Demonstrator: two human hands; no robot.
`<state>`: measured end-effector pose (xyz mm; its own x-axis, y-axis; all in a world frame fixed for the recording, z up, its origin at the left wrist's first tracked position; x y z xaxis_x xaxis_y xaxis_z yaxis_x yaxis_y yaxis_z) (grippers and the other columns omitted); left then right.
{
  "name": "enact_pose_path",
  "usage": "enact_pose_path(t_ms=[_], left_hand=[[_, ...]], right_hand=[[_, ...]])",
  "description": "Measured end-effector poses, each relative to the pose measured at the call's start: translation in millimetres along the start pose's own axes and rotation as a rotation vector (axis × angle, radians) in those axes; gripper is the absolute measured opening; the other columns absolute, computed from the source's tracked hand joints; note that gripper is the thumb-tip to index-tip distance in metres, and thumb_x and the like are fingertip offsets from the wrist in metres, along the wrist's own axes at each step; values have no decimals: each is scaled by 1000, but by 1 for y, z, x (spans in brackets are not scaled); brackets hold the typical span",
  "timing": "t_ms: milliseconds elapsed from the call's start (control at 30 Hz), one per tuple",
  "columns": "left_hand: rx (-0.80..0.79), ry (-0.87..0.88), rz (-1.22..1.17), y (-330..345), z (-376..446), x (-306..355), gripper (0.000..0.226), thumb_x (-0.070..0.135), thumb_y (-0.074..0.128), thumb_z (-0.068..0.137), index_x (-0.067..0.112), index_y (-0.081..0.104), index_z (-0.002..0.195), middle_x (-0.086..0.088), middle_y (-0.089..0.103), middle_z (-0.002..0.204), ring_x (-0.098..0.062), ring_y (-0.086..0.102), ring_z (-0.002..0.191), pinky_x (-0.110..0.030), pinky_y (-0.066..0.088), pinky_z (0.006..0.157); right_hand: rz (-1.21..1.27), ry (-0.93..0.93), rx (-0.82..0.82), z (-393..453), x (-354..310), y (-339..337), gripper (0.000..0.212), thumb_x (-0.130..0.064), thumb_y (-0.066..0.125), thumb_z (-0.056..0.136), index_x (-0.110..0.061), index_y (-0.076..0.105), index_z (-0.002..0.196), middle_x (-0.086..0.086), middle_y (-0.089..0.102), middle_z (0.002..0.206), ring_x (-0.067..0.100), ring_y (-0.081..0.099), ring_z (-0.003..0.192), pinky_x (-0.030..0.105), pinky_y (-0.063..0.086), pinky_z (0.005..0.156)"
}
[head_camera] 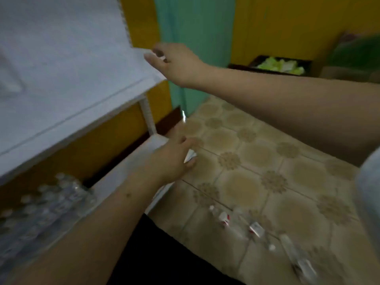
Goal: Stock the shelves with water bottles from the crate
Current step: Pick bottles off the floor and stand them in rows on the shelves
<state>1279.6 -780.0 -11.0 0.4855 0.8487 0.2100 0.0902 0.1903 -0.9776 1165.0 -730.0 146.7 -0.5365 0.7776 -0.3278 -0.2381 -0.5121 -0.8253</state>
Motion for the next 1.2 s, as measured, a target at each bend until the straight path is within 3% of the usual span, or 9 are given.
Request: enact_pose_path(t_ms=[100, 200, 300, 467, 633, 733, 967, 1067, 1200], left_hand=[[-377, 26, -48, 109, 15, 43, 63, 44, 50, 98, 29, 24, 153, -4, 28, 155, -24, 43, 132, -33, 40, 103], [-606, 62, -63, 179, 21, 74, 64, 44, 49, 98, 27, 24, 154, -8, 32, 153, -27, 42, 134, -37, 38, 109], [-672, 15, -129, 226, 29, 83, 60, 45, 52, 96, 23, 35, 149, -9, 38, 151, -26, 42, 134, -36, 38, 109], [-686, -218, -279, 282, 26, 62, 53, 42, 50, 98, 17, 44, 144, -8, 46, 146, -24, 50, 126, -29, 42, 95], [-784, -462, -269, 324, -8, 12, 55, 39, 50, 99, 15, 39, 146, -13, 47, 143, -27, 55, 119, -37, 47, 99], [-720, -535, -303, 323, -10, 0, 50, 39, 50, 98, 16, 44, 143, -11, 52, 137, -26, 56, 114, -38, 49, 97], [-716, -500, -284, 334, -16, 3, 45, 38, 47, 99, 20, 47, 140, -7, 51, 137, -26, 58, 109, -34, 48, 89], [-717, -463, -217, 336, -14, 6, 45, 40, 46, 99, 22, 47, 140, -5, 52, 136, -24, 51, 118, -31, 40, 93], [-688, -498, -280, 337, -12, 0, 43, 40, 47, 98, 21, 50, 137, -6, 55, 132, -24, 55, 114, -38, 47, 97]], right_hand=[[48, 249, -97, -103, 113, 56, 43, -43, 45, 100, -4, 63, 110, 13, 66, 108, 27, 61, 99, 34, 45, 82], [53, 526, -361, -234, 211, 139, 42, -37, 49, 98, -2, 60, 118, 17, 64, 114, 32, 60, 104, 34, 46, 85], [70, 758, -601, -365, 268, 217, 48, -36, 52, 98, -2, 52, 131, 15, 60, 128, 31, 57, 114, 33, 45, 90], [133, 967, -799, -502, 285, 311, 52, -33, 58, 93, -1, 49, 133, 19, 56, 131, 31, 54, 119, 31, 43, 92], [166, 975, -862, -542, 280, 367, 70, -35, 65, 89, -2, 35, 144, 16, 46, 141, 28, 47, 128, 32, 39, 101], [142, 957, -858, -543, 285, 393, 78, -37, 72, 82, -3, 36, 142, 19, 47, 138, 32, 49, 124, 37, 44, 101], [-75, 983, -949, -537, 298, 430, 91, -48, 81, 71, -7, 35, 139, 19, 39, 136, 37, 48, 121, 47, 51, 92], [-96, 1030, -957, -545, 297, 447, 91, -45, 86, 65, -7, 39, 133, 16, 47, 129, 36, 53, 115, 53, 52, 87], [-130, 1074, -902, -555, 294, 459, 89, -37, 86, 65, -4, 37, 132, 15, 55, 124, 36, 56, 112, 51, 49, 91]])
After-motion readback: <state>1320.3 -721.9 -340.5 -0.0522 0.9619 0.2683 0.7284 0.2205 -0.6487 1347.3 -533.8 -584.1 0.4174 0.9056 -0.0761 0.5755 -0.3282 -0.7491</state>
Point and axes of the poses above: each hand's wrist, its own z-axis towards the middle knuckle, its own y-axis out of the palm, x = y × z, the point moved 7 cm from there along z, towards the middle knuckle
